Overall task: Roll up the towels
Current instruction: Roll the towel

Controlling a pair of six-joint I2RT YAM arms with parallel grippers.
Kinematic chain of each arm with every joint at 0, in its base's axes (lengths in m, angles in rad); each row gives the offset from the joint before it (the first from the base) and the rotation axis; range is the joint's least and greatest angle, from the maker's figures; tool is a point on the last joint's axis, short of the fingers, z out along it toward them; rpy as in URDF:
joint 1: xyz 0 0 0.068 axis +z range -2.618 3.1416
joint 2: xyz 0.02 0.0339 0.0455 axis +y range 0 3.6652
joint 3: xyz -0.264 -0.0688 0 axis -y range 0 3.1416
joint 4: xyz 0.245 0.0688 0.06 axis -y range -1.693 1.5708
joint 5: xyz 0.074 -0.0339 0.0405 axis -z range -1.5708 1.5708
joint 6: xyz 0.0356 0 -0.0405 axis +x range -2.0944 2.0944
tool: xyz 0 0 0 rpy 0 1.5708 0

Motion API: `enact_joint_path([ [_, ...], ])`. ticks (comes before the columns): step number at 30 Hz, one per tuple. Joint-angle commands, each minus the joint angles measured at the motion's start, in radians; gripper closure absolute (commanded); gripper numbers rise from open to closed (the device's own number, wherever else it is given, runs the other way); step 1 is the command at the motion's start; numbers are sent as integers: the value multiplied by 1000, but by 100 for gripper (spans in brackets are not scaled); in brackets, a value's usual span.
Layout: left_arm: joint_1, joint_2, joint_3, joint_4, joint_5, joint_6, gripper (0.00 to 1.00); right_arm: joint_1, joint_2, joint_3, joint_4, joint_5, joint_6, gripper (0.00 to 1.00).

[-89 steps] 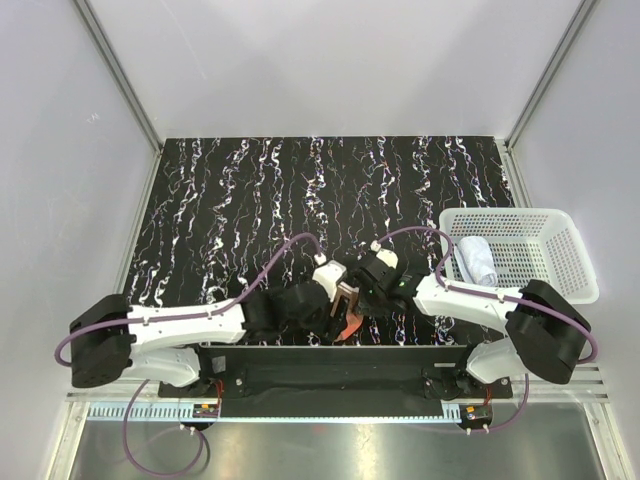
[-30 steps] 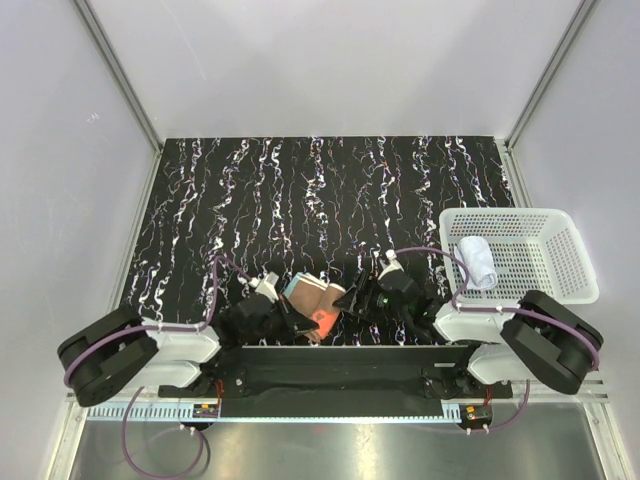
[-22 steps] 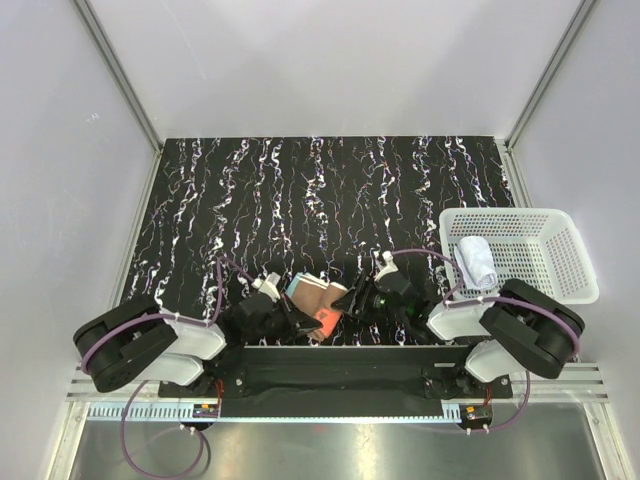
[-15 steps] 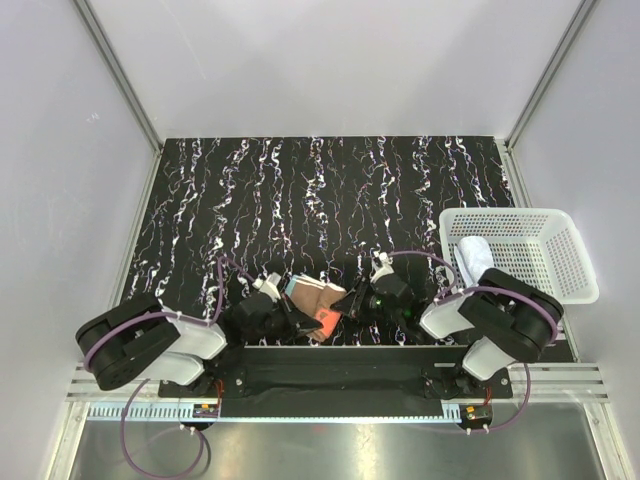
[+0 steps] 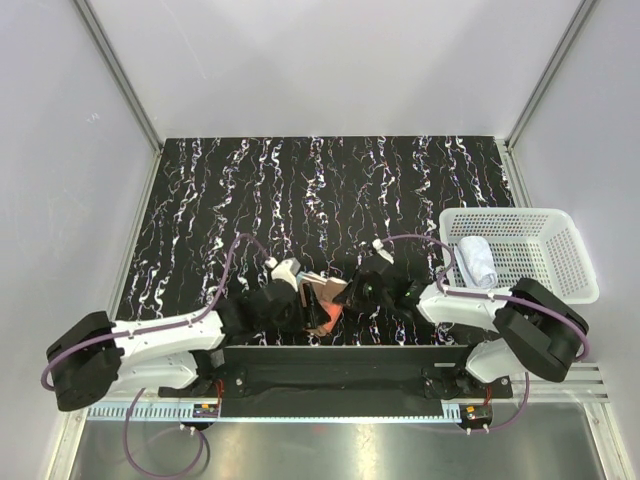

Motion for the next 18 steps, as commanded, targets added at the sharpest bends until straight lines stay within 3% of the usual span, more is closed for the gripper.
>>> enact_joint_path([
  [1,-117,-21,138,-278,-261,154,34,14,-9,77,-283,65,-21,96],
  [7,-310,71,305,-378,-534,266,33,30,35,195,-449,74,-22,97],
  [12,-442,201,397,-365,-631,350,32,36,54,246,-496,70,-22,97],
  [18,-475,370,457,-360,-655,355,32,37,52,251,-503,57,-21,96],
])
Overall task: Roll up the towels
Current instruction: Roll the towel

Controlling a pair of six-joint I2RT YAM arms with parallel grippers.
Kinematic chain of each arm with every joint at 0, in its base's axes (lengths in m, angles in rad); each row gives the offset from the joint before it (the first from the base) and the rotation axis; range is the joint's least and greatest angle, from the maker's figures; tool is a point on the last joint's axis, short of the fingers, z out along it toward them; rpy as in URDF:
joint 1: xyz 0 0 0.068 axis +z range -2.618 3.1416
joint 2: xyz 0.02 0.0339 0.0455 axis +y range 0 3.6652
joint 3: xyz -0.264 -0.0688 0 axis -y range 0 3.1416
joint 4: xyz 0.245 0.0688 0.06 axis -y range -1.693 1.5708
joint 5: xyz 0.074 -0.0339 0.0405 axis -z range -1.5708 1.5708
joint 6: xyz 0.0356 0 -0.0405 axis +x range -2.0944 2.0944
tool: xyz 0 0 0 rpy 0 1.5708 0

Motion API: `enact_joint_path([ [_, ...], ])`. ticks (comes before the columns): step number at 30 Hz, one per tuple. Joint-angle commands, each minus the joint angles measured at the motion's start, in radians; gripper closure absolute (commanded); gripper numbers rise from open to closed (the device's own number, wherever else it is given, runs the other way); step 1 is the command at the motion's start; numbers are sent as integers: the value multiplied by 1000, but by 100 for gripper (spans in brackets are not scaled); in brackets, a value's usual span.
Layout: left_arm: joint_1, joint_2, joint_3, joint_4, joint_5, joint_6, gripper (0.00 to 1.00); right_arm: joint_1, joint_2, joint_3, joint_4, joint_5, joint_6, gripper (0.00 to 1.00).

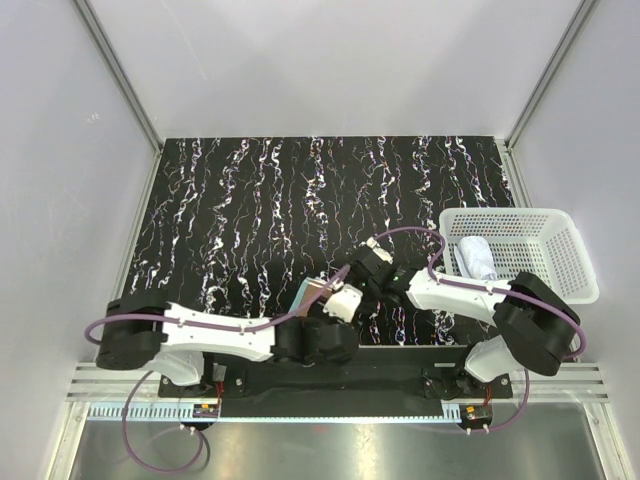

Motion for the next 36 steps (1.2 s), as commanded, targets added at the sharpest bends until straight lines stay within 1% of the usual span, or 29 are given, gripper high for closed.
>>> enact_joint_path([
  [1,-12,65,50,10,-85,37,32,14,2,28,-44,13,-13,97],
  [6,-18,194,73,-1,-89,16,32,14,-15,23,-43,7,-13,97],
  [9,-20,228,64,4,-83,-3,41,14,-23,20,-43,-1,-11,96],
  [10,-20,235,62,4,-85,-9,50,15,-26,20,-44,-2,-11,96],
  [12,-20,237,50,-5,-85,-27,57,14,-37,17,-47,-4,-9,95],
  [13,-20,237,46,-10,-91,-38,63,15,-41,15,-44,-7,-8,95],
  [14,-20,234,35,-5,-89,-46,73,15,-49,14,-44,-10,-8,95],
  [16,-18,216,12,1,-83,-53,85,14,-55,12,-47,-19,-5,91],
  [17,-18,206,6,10,-79,-49,93,15,-61,12,-58,-19,-5,90],
  [18,-18,197,0,18,-68,-44,96,12,-66,12,-63,-13,-6,83],
  [19,-18,176,-16,27,-57,-37,100,12,-72,9,-66,-9,-6,80],
  [20,-17,164,-25,54,-43,-23,100,12,-89,3,-70,-2,-9,74],
  [22,-11,125,-63,91,7,-11,100,-8,-107,2,-87,17,-19,68],
  [24,8,99,-92,151,48,-6,100,-31,-154,3,-115,28,-29,67],
  [26,32,55,-148,218,118,-11,100,-66,-223,9,-147,51,-40,61],
  [28,55,3,-192,271,182,-21,100,-83,-271,21,-173,92,-48,53],
  [29,67,-14,-233,324,206,-30,100,-84,-318,23,-188,105,-51,46],
  [30,95,-31,-257,349,251,-37,100,-84,-342,23,-195,129,-52,43],
  [31,112,-62,-276,358,279,-41,100,-83,-363,17,-199,136,-43,42],
  [32,132,-76,-293,422,306,-52,100,-84,-404,8,-192,140,-42,41],
  [34,192,-122,-352,473,387,-66,100,-83,-443,-35,-166,130,-39,41],
  [35,213,-136,-373,527,420,-81,100,-84,-473,-54,-129,125,-39,40],
  [36,262,-151,-413,556,484,-92,100,-84,-486,-73,-101,98,-39,41],
])
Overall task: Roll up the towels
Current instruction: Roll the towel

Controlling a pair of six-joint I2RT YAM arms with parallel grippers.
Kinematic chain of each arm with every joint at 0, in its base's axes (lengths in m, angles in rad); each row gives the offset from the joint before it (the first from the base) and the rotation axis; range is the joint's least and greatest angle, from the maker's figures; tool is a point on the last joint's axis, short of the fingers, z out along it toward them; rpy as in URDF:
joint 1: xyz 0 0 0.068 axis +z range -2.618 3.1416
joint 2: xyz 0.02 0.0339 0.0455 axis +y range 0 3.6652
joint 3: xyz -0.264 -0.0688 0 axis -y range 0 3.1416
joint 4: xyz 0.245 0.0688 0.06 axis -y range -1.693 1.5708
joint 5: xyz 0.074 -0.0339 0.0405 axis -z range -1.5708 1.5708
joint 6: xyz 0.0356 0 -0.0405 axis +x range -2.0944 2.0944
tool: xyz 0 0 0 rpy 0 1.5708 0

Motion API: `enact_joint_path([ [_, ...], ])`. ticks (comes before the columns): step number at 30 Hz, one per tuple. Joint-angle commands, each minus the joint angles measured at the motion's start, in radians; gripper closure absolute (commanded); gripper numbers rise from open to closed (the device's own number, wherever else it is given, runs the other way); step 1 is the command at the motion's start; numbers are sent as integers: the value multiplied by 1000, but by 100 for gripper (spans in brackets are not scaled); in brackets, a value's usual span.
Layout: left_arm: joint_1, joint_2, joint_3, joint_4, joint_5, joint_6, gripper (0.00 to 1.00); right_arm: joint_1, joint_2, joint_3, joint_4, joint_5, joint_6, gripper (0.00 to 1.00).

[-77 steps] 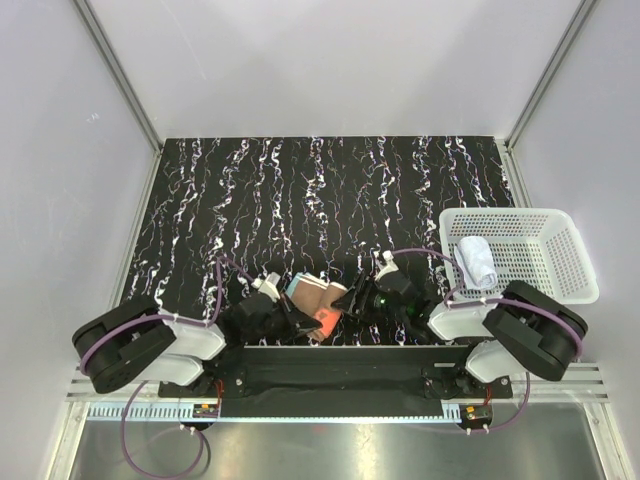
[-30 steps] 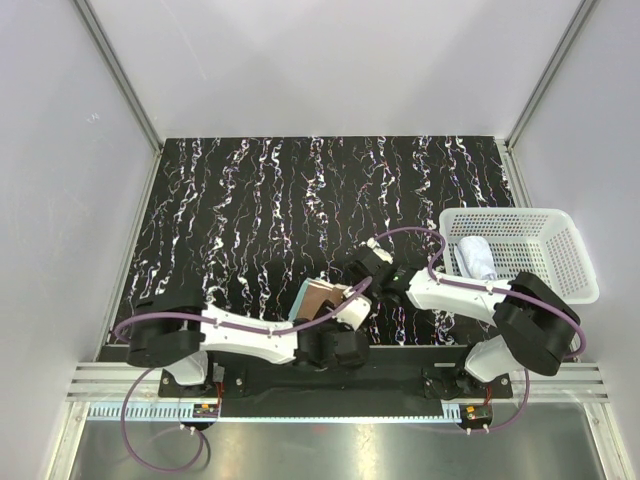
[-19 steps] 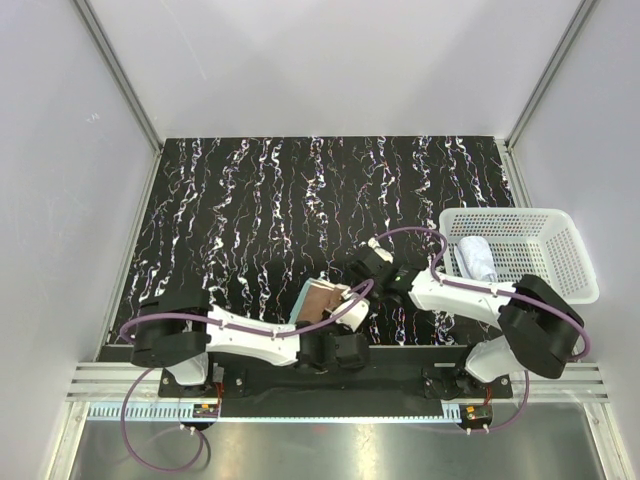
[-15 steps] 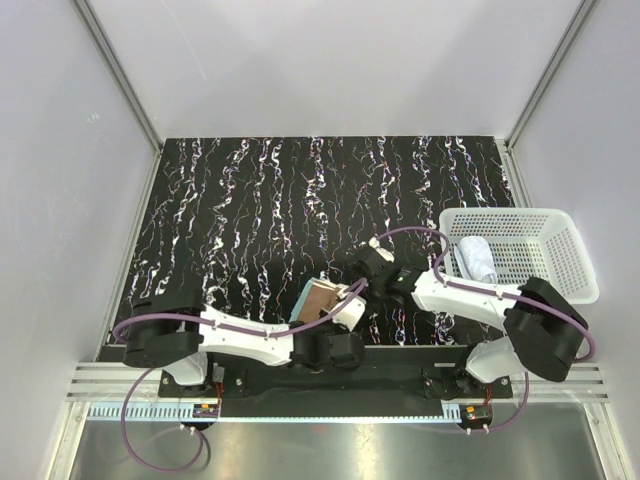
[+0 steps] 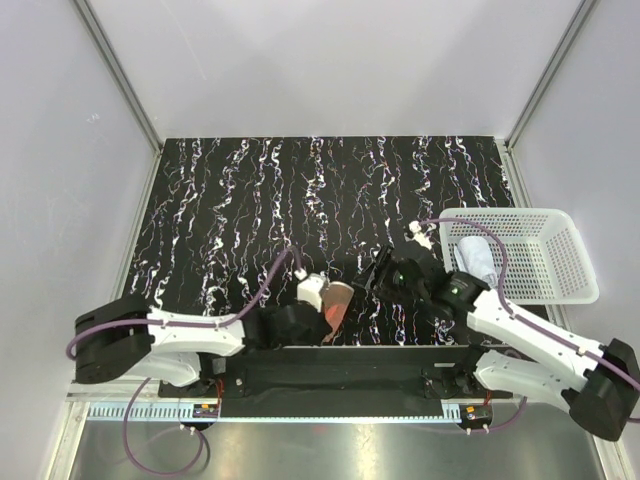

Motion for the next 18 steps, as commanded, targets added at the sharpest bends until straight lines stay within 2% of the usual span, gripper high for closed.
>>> enact_joint_path([
  [1,96,-61,-100,157,233,-62,100,-2,-55,-94,76,-6,-10,40],
  [5,201,-112,-165,255,333,-108,100,-4,-60,-191,268,-101,-12,39],
  [10,326,-136,-251,375,481,-161,100,-2,23,-300,479,-179,7,35],
  [14,403,-94,-336,549,561,-233,100,0,124,-333,677,-214,15,32],
  [18,445,11,-386,715,644,-284,100,3,219,-336,794,-233,13,31],
])
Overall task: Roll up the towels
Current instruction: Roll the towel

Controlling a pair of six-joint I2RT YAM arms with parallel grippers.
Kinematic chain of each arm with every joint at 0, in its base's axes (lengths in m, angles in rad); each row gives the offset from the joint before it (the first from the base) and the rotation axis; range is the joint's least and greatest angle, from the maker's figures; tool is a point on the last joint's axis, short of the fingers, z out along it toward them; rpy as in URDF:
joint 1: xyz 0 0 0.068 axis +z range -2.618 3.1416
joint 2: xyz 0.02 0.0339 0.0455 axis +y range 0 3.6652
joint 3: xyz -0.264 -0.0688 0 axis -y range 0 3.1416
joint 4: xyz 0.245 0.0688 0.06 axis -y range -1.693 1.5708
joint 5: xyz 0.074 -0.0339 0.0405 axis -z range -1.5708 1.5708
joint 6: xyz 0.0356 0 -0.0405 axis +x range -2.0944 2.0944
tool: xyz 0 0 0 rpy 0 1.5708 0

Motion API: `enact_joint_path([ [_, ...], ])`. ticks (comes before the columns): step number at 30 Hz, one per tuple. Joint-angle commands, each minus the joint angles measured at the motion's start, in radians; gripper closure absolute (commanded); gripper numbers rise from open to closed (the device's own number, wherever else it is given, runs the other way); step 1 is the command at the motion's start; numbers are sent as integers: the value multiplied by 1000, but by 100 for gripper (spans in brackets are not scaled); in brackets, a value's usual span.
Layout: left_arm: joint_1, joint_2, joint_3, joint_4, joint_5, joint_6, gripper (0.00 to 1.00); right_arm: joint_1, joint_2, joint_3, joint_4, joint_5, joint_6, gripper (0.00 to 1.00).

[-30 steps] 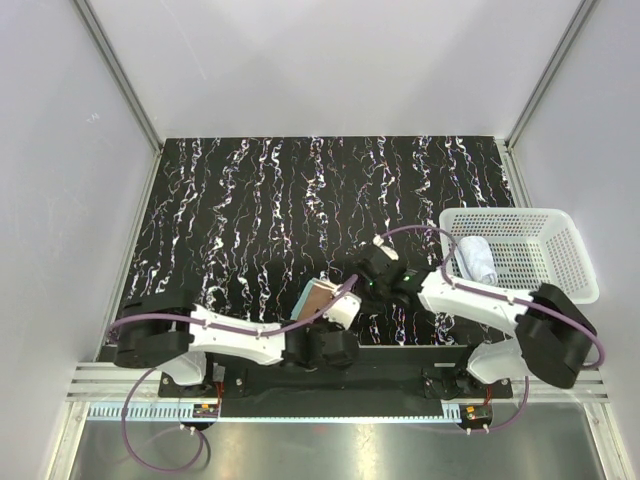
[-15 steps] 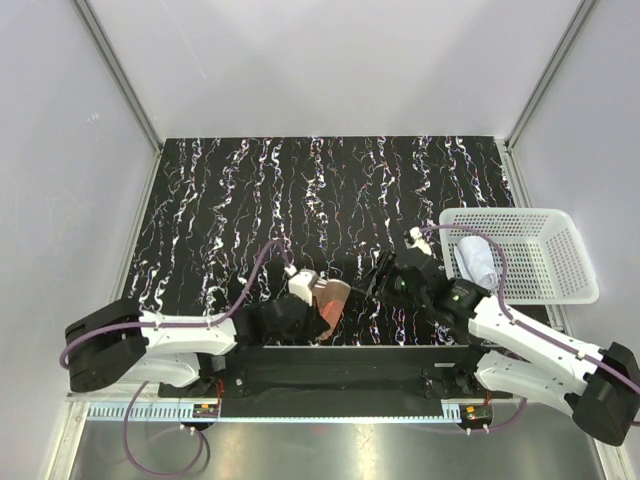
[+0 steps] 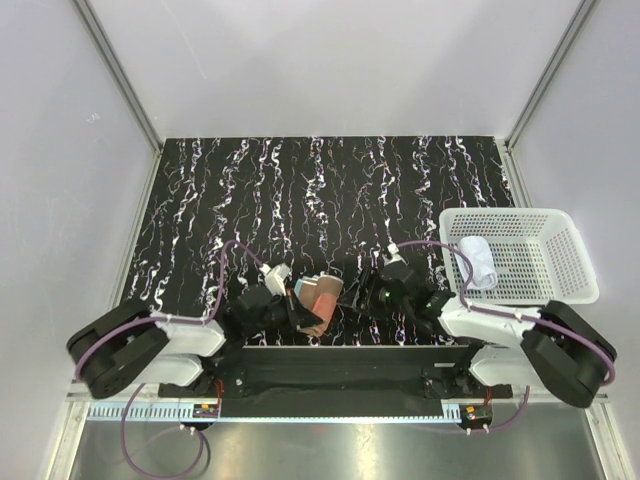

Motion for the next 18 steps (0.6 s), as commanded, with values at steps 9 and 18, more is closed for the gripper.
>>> enact_joint_path([
  [9,70,174,-71,312,160,-106,100,6,206,16,352,-48,-6,31],
  [18,98,246,-88,437,201,-142,100,42,385,37,521,-72,31,57],
])
